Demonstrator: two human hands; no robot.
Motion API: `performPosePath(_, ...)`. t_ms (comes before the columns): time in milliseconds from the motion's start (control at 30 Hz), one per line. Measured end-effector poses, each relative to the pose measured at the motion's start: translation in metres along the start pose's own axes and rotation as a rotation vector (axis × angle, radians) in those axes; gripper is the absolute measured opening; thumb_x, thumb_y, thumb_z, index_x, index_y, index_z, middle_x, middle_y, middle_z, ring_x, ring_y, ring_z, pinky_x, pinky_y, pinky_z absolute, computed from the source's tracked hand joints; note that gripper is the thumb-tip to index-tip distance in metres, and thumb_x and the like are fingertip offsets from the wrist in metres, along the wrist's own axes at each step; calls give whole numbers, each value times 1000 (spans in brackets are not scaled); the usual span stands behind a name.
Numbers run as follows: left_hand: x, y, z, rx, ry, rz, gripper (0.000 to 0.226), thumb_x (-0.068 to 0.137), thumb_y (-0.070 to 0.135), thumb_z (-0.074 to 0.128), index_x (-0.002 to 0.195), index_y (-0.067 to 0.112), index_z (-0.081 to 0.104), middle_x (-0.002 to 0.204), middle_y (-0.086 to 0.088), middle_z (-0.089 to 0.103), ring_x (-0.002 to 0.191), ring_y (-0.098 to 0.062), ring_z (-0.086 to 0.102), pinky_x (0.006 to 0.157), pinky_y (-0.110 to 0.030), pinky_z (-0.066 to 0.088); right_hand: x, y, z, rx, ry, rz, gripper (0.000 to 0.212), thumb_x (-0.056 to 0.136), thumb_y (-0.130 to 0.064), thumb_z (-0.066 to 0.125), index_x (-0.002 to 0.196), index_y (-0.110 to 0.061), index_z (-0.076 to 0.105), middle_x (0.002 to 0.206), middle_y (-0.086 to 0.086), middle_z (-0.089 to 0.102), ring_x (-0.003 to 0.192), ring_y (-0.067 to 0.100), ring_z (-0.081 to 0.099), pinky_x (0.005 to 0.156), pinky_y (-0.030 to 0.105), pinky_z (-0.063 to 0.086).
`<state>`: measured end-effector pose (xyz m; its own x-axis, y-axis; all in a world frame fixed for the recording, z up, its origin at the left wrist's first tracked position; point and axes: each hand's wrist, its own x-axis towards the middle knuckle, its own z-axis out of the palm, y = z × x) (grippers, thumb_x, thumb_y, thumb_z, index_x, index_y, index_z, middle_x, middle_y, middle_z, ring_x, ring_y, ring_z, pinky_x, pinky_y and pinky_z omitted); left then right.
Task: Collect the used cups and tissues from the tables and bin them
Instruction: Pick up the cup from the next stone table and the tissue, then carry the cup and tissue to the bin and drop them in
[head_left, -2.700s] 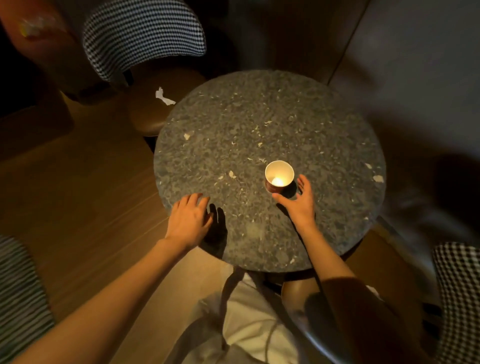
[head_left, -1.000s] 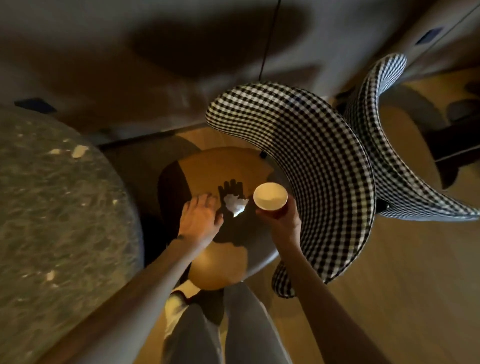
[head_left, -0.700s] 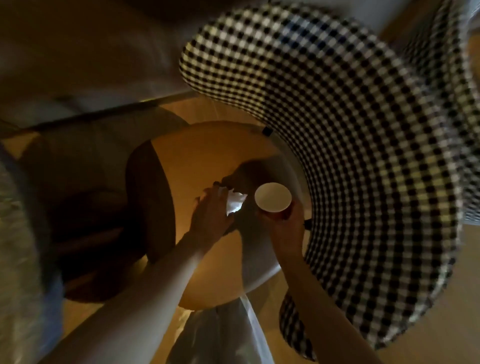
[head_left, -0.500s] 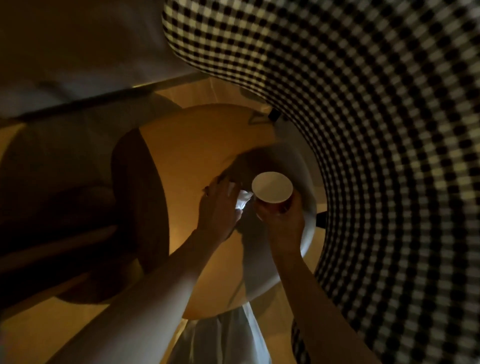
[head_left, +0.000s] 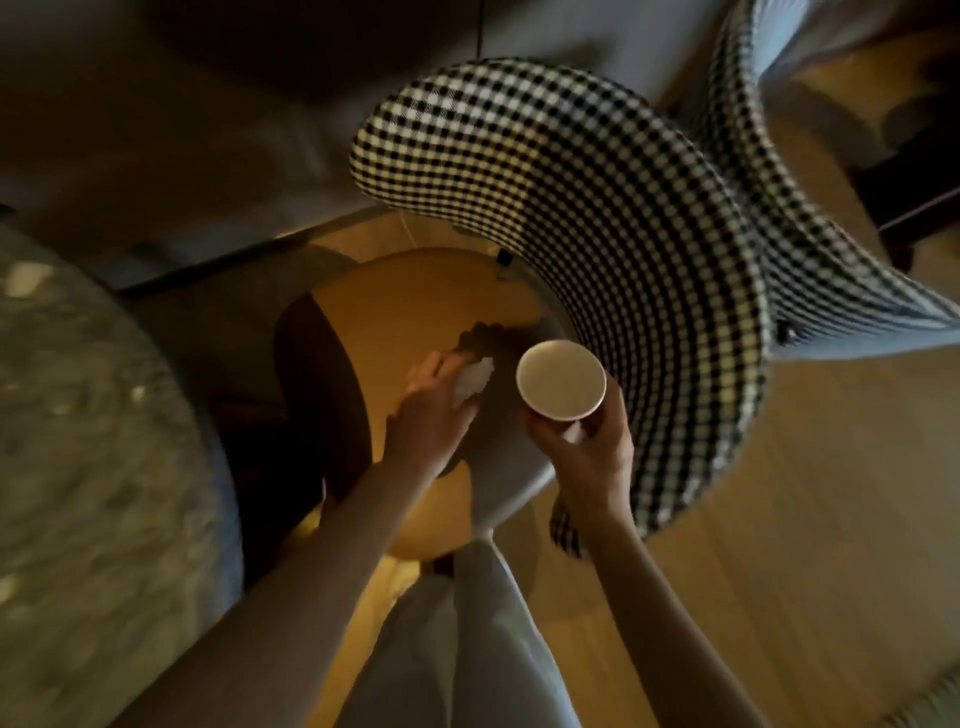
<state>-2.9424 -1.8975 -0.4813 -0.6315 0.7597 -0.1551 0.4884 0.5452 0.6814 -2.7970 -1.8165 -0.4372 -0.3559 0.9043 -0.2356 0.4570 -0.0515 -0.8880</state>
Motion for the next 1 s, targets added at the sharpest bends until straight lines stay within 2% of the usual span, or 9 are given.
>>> performPosePath(67,-30,23,-24,60,-7,73,36,83,21,68,118,16,60,113,-7,57,102,-30,56,77,-40,50,-37,-16,-25,0,1,-21,70,63,-31,85,121,-37,48,115,-9,62,108,6,60,87,32,54)
performPosePath(133,-58,40,-43,81,-63,83,40,83,23,68,121,19,57,116,-6,56,105,-29,54,78,-38,49,-72,-24,-49,-12,45,-52,68,66,-23,85,123,-30,51,114,-9,62,105,3,60,81,25,54)
performPosePath(333,-145,76,-59,98,-202,219,42,84,32,64,124,26,53,124,1,52,111,-24,52,83,-37,48,-166,-19,-110,26,226,-78,69,61,-42,83,122,-28,53,105,-21,63,94,1,62,73,19,51)
performPosePath(467,-187,121,-47,25,-284,339,41,81,30,69,120,22,60,119,-1,58,107,-24,58,84,-42,51,-214,-3,-155,76,356,-43,63,65,-28,86,118,-38,53,104,-29,62,93,-3,63,72,12,48)
performPosePath(600,-214,175,-28,24,-329,606,39,81,28,71,116,14,62,115,-7,62,102,-24,61,86,-32,50,-252,12,-205,170,516,1,65,65,-28,85,121,-36,53,109,-26,63,98,-2,63,74,14,50)
performPosePath(667,-227,211,-10,42,-346,749,37,81,32,69,113,12,63,110,-7,64,99,-22,61,84,-25,47,-273,26,-237,230,612,20,67,66,-26,86,122,-35,52,110,-25,62,100,-1,62,76,14,50)
performPosePath(733,-240,249,15,83,-376,826,37,79,30,72,111,14,63,108,-5,64,97,-22,61,82,-30,50,-291,45,-267,280,691,57,66,66,-24,86,122,-38,52,110,-24,63,101,-1,62,78,15,50)
performPosePath(833,-271,306,69,133,-451,906,37,77,25,75,111,17,63,108,-2,62,97,-21,61,80,-32,51,-317,83,-320,344,798,130,66,66,-20,86,117,-44,52,108,-26,63,99,-6,61,78,12,50)
performPosePath(1000,-334,384,173,229,-685,962,40,78,23,74,116,19,62,116,-1,60,103,-23,57,85,-37,49,-368,146,-418,368,944,221,65,67,-21,86,121,-33,53,109,-20,63,101,-1,61,81,17,51)
